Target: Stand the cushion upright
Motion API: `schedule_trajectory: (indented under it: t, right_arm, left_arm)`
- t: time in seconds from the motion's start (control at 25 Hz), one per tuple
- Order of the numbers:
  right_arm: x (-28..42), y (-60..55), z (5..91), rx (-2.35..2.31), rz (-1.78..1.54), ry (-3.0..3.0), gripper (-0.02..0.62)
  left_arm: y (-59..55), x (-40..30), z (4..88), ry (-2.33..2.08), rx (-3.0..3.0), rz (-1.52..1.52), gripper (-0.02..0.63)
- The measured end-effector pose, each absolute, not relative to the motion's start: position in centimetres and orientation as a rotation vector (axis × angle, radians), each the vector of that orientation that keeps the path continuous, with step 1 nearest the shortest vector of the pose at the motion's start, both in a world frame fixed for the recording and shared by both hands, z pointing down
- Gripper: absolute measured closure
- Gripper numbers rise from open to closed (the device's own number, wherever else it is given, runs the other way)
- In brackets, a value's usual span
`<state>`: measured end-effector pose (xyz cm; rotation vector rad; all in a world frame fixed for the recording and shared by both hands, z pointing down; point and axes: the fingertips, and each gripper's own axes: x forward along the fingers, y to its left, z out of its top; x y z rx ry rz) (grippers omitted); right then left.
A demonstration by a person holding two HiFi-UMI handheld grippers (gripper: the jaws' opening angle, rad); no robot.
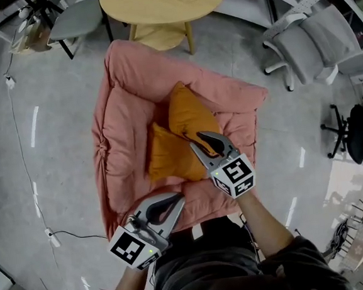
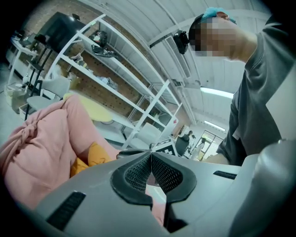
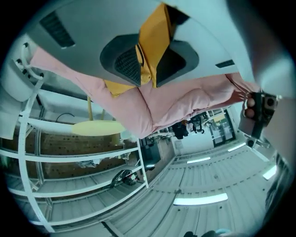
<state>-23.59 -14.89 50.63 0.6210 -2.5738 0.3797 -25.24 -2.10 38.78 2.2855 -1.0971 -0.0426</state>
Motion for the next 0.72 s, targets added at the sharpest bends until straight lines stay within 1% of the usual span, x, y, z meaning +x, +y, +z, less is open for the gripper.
schedule_trajectory:
  t: [0.16, 0.24, 0.36, 0.72]
  right_arm:
    - [-19.4, -13.0, 45.3, 0.668, 0.399, -2.604, 0.514]
    - [-16.9, -12.5, 42.5, 0.705, 0.399, -2.615, 0.544]
    - [-13.2, -11.7, 38.5, 0.730, 0.411, -2.641, 0.561]
    - [-7.0, -10.6, 33.7, 0.721, 0.468, -2.696, 0.577]
  left_arm:
    - [-2.8, -22.8, 36.3, -1.064, 2.356, -0.048, 0.594]
    - [-3.3, -21.3, 35.0, -1.056, 2.389, -0.048, 0.594]
    - [-4.1, -18.9, 33.0, -1.064, 2.424, -0.050, 0.594]
    - [-4.8, -14.8, 29.6, -1.153, 2.446, -0.013, 0.594]
